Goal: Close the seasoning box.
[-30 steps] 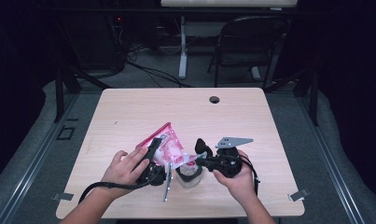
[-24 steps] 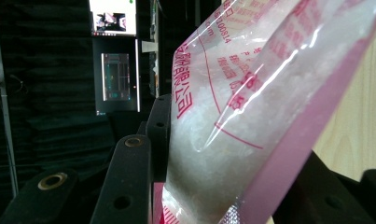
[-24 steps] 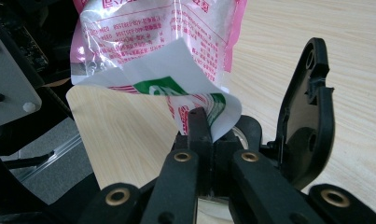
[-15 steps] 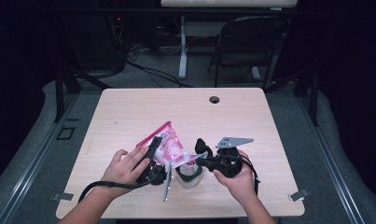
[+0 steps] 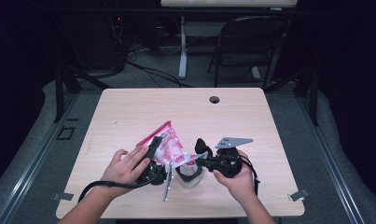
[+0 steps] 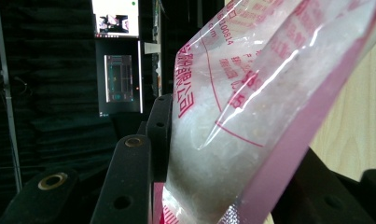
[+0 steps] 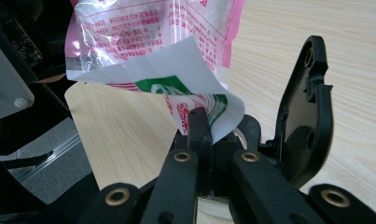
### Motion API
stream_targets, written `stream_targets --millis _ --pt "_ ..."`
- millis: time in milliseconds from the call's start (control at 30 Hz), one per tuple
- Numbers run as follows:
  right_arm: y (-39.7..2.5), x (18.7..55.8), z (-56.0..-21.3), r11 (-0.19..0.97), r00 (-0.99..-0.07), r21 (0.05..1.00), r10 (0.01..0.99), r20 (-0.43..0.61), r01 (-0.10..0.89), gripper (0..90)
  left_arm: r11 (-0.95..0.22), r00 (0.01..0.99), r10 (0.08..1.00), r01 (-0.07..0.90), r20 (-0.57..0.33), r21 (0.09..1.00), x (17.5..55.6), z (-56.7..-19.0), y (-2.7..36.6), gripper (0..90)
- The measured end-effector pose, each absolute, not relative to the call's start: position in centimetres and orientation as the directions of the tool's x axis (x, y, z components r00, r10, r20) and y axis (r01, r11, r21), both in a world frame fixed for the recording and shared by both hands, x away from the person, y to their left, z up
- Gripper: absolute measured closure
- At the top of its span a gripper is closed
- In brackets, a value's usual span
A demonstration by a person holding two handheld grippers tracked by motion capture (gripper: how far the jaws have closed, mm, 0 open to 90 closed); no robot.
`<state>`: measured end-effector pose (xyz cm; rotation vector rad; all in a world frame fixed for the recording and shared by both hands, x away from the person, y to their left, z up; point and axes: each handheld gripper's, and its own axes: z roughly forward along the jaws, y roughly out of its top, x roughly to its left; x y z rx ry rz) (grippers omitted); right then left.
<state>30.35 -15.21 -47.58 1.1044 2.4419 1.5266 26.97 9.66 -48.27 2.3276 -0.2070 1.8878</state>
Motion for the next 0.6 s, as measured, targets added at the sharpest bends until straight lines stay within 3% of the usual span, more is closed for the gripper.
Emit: stream_targets --millis 600 --pt "-15.17 30.38 -47.72 0.251 -0.740 0.801 0.594 0.315 0.543 90.0 -0.981 0.198 -0.039 -0.196 0.979 0.000 26.87 -48.04 9.56 63.7"
